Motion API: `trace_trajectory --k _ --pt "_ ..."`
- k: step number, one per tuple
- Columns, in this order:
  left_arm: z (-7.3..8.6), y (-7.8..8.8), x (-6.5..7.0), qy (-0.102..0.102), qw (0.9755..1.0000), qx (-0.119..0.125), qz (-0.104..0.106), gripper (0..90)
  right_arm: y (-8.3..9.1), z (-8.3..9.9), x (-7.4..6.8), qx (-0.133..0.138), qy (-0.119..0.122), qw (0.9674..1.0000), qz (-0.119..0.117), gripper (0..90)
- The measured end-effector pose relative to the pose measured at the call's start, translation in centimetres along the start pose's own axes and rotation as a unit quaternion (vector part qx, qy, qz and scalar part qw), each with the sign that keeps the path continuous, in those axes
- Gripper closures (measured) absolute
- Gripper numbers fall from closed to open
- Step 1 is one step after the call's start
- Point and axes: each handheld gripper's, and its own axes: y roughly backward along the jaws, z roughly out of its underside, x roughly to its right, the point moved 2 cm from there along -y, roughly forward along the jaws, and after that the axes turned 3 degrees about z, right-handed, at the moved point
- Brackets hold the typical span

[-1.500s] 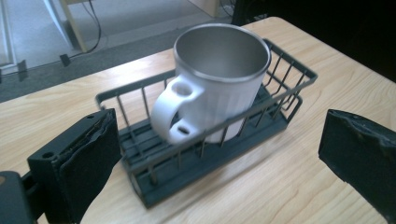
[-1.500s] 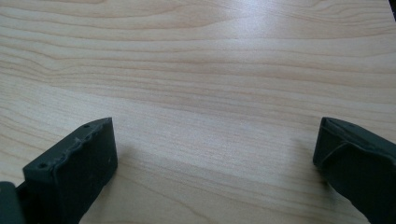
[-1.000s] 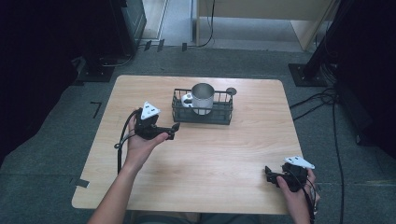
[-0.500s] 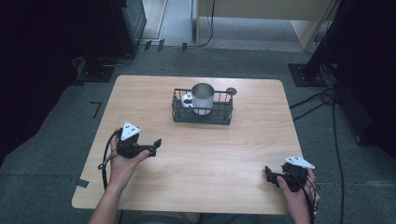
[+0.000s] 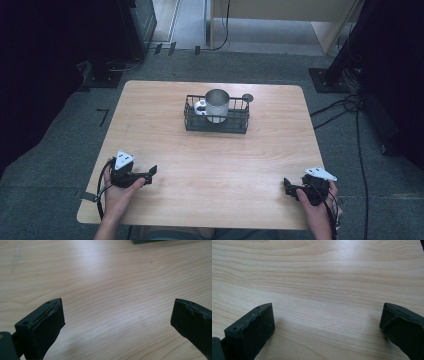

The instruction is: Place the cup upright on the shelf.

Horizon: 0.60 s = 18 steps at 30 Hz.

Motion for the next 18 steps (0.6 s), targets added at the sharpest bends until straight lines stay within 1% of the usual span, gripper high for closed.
trace_trajectory --k 3,6,8,10,11,13,14,16,18 --pt "1.0 0.4 -0.9 0.011 0.9999 -0.007 -0.008 0.0 0.0 0.0 0.0 0.000 0.000 1.0000 0.000 0.0" --pt "1.8 0.8 -1.5 0.010 0.9996 -0.014 -0.021 0.0 0.0 0.0 0.0 0.000 0.000 1.0000 0.000 0.0" --pt "2.2 1.3 -1.8 0.013 0.9996 -0.013 -0.023 0.0 0.0 0.0 0.0 0.000 0.000 1.0000 0.000 0.0" --pt "2.5 1.6 -2.1 0.004 0.9991 -0.019 -0.038 0.0 0.0 0.0 0.0 0.000 0.000 1.0000 0.000 0.0" --pt "2.6 1.8 -2.3 0.006 0.9989 -0.019 -0.042 0.0 0.0 0.0 0.0 0.000 0.000 1.0000 0.000 0.0" --pt "2.8 2.0 -2.6 0.010 0.9987 -0.023 -0.044 0.0 0.0 0.0 0.0 0.000 0.000 1.0000 0.000 0.0" --pt "3.0 2.0 -2.6 0.005 0.9983 -0.027 -0.051 0.0 0.0 0.0 0.0 0.000 0.000 1.0000 0.000 0.0" --pt "3.1 2.1 -2.6 0.001 0.9981 -0.030 -0.054 0.0 0.0 0.0 0.0 0.000 0.000 1.0000 0.000 0.0" --pt "3.3 2.0 -2.6 -0.003 0.9974 -0.043 -0.058 0.0 0.0 0.0 0.0 0.000 0.000 1.0000 0.000 0.0"
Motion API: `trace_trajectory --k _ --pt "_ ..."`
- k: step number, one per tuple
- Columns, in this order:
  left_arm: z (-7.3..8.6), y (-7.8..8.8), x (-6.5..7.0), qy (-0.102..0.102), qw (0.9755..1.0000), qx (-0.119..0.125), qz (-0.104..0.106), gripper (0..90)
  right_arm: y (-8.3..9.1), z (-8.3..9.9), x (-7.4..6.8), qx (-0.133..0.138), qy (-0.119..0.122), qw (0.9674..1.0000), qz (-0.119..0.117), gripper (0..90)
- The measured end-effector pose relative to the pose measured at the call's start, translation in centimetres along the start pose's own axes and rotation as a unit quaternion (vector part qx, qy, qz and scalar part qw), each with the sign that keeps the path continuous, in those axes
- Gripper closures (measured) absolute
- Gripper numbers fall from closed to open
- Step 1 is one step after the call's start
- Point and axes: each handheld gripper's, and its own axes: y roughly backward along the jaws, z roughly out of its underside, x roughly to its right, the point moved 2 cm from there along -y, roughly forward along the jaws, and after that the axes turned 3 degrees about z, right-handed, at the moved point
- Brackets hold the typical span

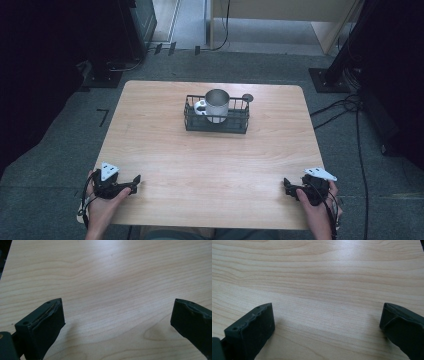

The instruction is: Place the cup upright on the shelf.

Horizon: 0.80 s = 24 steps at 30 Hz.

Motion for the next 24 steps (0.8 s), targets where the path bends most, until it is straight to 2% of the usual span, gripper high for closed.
trace_trajectory --k 6,7,10,14,18,24 --pt "-0.1 -0.5 0.2 -0.012 0.9995 -0.029 0.007 0.4 0.0 0.0 0.0 0.000 0.000 1.0000 0.000 0.0" --pt "-0.1 -0.5 0.2 -0.012 0.9995 -0.028 0.008 0.9 0.0 0.0 0.0 0.000 0.000 1.0000 0.000 0.0" --pt "-0.1 -0.4 0.1 -0.001 0.9997 -0.023 0.009 7.8 0.0 0.0 0.0 0.000 0.000 1.0000 0.000 0.0" --pt "-0.3 -0.6 0.3 0.014 0.9996 -0.025 -0.002 7.6 0.0 0.0 0.0 0.000 0.000 1.0000 0.000 0.0" --pt "-0.3 -0.7 0.3 0.018 0.9995 -0.024 -0.006 7.5 0.0 0.0 0.0 0.000 0.000 1.0000 0.000 0.0" --pt "-0.4 -0.8 1.1 0.050 0.9977 -0.024 -0.038 7.0 0.0 0.0 0.0 0.000 0.000 1.0000 0.000 0.0"
